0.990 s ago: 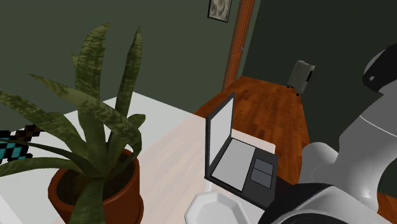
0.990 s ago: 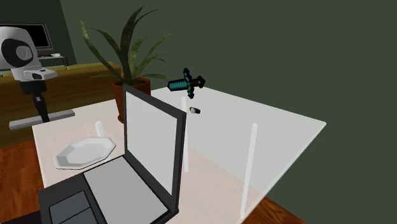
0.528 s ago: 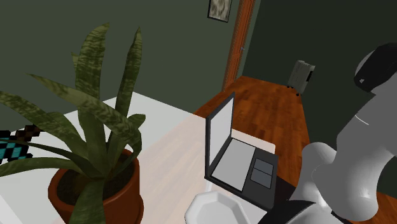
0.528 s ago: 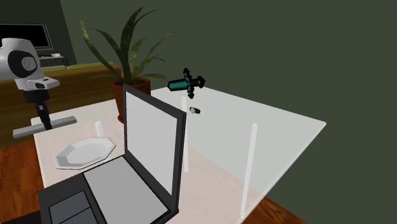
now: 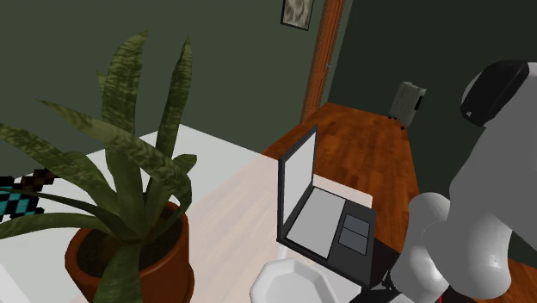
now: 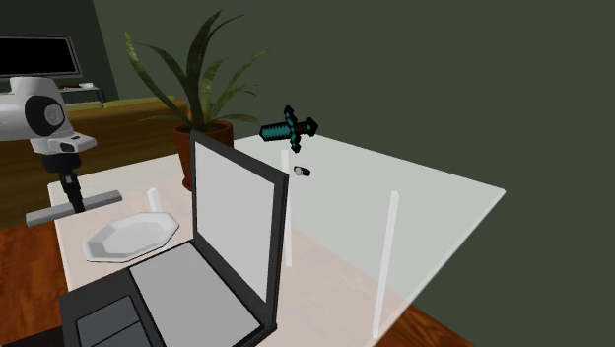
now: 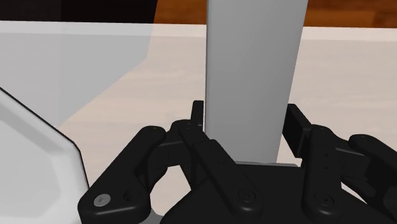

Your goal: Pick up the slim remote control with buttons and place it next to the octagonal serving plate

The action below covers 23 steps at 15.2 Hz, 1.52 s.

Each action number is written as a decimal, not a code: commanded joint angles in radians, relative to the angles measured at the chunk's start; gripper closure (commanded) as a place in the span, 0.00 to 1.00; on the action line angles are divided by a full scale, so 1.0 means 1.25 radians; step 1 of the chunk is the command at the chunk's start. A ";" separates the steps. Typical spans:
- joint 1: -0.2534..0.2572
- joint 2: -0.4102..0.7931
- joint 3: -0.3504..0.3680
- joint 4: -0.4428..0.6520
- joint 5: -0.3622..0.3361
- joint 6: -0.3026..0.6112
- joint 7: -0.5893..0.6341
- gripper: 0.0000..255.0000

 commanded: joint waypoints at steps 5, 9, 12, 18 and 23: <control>0.000 0.001 0.001 -0.001 -0.002 0.002 0.002 1.00; 0.000 0.002 0.001 -0.001 -0.002 0.002 0.002 0.00; 0.001 -0.024 -0.003 0.011 0.023 -0.026 -0.016 0.00; 0.007 -0.084 -0.020 0.049 0.071 -0.107 -0.054 0.00; 0.007 -0.084 -0.020 0.049 0.071 -0.107 -0.054 0.00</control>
